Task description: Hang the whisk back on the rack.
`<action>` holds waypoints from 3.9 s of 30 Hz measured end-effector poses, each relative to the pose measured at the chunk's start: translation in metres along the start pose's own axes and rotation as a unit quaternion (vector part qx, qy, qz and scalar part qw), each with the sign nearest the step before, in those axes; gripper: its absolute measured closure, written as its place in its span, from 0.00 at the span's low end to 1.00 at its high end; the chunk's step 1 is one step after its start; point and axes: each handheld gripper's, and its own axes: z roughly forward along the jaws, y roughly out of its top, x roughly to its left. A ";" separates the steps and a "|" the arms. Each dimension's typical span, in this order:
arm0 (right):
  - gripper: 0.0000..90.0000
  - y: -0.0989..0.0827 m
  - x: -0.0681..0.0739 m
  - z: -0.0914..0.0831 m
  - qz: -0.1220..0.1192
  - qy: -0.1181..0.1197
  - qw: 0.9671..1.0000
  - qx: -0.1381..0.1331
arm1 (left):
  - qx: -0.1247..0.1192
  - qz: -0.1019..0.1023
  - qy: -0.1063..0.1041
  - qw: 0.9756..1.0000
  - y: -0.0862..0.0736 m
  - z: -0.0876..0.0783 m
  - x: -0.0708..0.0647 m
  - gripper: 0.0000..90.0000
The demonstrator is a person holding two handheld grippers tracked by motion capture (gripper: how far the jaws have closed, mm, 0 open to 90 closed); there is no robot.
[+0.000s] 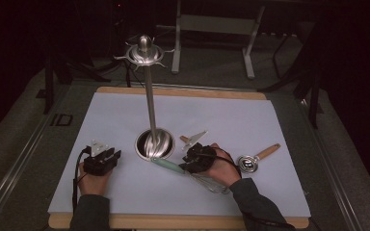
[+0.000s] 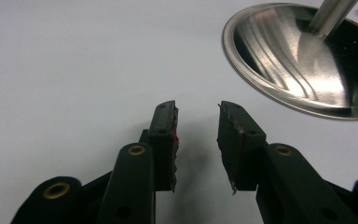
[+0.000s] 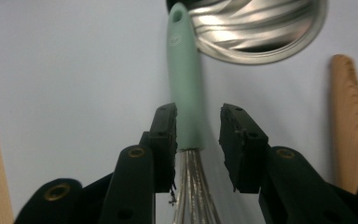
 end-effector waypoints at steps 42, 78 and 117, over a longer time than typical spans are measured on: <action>0.64 -0.017 -0.044 0.018 0.081 0.022 0.985 0.150 | 0.007 0.007 0.004 1.000 0.001 0.001 -0.001 0.73; 0.77 -0.009 -0.029 -0.032 0.093 0.024 0.995 0.005 | 0.006 0.010 0.004 1.000 0.001 0.001 -0.002 0.72; 0.77 0.017 -0.028 -0.080 0.069 -0.004 0.988 -0.137 | 0.005 0.011 0.003 1.000 0.001 0.001 -0.002 0.71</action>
